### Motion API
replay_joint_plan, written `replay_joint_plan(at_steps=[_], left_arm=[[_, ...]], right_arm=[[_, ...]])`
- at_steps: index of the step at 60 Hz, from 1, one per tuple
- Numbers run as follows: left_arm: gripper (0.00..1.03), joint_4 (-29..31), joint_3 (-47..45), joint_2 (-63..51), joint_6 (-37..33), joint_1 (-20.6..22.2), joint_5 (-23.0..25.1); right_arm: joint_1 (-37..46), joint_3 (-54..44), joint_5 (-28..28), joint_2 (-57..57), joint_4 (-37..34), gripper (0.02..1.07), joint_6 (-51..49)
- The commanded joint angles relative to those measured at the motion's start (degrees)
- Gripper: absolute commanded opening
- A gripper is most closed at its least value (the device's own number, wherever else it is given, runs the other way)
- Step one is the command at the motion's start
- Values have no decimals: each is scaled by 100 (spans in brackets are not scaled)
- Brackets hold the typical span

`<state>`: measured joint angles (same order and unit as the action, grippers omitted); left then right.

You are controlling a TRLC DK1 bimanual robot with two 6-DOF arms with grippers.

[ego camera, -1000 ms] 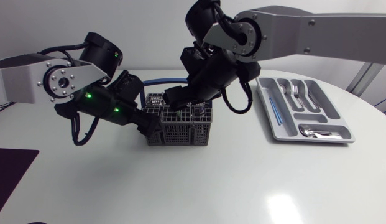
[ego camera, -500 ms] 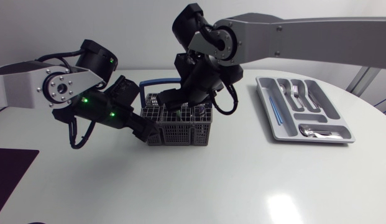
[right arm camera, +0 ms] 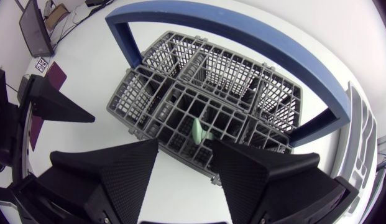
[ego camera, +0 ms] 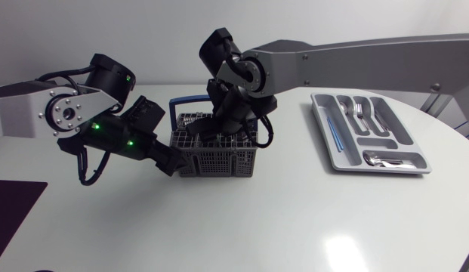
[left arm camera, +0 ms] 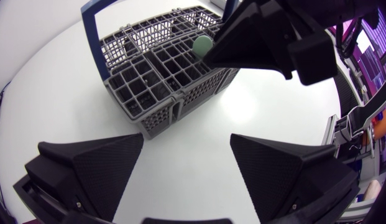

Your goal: Unload the cutlery basket into the drawer organizer.

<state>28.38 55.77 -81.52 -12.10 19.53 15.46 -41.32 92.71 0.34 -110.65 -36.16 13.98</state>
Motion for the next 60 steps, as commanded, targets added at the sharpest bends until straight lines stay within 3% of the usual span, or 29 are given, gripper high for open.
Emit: replay_joint_plan(at_steps=[1,9,42,48,60], left_arm=[[98,-52,-172,136,-161,-63,71],[98,-105,-224,145,-170,-72,88],[98,-149,-339,224,-188,-72,150],[98,-157,-365,224,-188,-63,159],[98,-157,-382,241,-188,-46,167]], right_arm=[[-43,99,98,-141,109,61,193],[-52,-7,203,-123,329,53,211],[-16,-121,283,-334,540,37,202],[10,-183,291,-326,619,29,211],[54,-271,309,-334,628,26,211]])
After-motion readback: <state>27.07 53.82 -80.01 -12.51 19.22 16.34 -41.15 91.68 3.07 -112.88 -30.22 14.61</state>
